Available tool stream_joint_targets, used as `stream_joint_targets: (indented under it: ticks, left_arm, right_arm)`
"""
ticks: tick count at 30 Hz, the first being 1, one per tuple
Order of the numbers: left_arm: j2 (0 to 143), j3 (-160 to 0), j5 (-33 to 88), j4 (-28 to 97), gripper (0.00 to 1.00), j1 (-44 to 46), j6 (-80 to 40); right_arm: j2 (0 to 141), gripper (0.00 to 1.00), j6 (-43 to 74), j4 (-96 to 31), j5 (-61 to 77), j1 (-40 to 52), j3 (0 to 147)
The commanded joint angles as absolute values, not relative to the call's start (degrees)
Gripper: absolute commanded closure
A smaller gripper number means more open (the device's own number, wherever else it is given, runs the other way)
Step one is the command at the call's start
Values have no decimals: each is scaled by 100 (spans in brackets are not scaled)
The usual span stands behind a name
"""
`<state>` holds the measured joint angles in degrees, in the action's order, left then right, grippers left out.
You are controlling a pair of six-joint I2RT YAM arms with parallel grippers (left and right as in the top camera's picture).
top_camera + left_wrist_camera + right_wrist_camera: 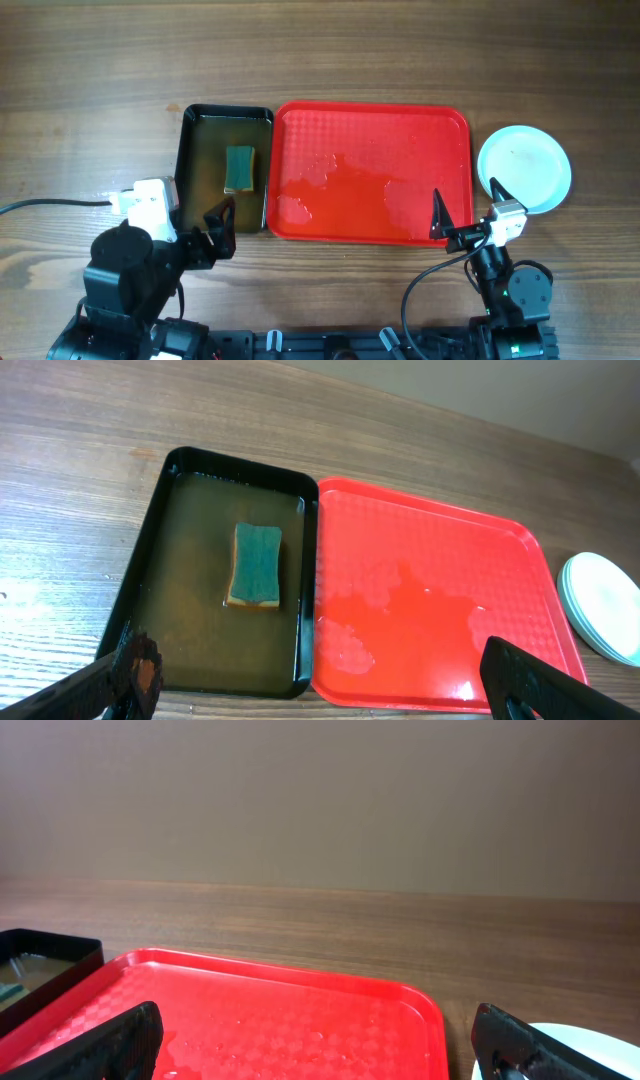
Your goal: Clean dirty plates on tray and stack at the side
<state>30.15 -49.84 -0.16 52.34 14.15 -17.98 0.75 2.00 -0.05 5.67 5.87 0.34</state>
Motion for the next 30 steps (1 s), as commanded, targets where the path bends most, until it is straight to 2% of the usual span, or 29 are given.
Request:
stream_joint_targets:
  ticks: [1, 6, 10, 18, 25, 27, 30]
  left_arm:
    - [2995, -4941, -93, 5218, 0, 1441, -1848]
    - [2766, -4816, -97, 5642, 0, 980, -1678]
    - [1959, -3859, 21, 5048, 0, 355, -1678]
    - [207, -1260, 172, 2281, 0, 261, -1721]
    - [19, -34, 217, -478, 0, 261, -1671]
    - [16, -34, 263, -486, 0, 261, -1448]
    - [16, -34, 506, 443, 0, 276, -1376]
  right_arm:
    - [21, 1, 148, 16, 464, 615, 30]
    - [21, 1, 150, 16, 464, 615, 30]
    - [21, 1, 150, 16, 464, 615, 30]
    - [21, 0, 148, 16, 464, 615, 30]
    - [21, 0, 152, 16, 464, 615, 30]
    - [21, 1, 150, 16, 464, 615, 30]
    - [21, 1, 150, 16, 462, 615, 30]
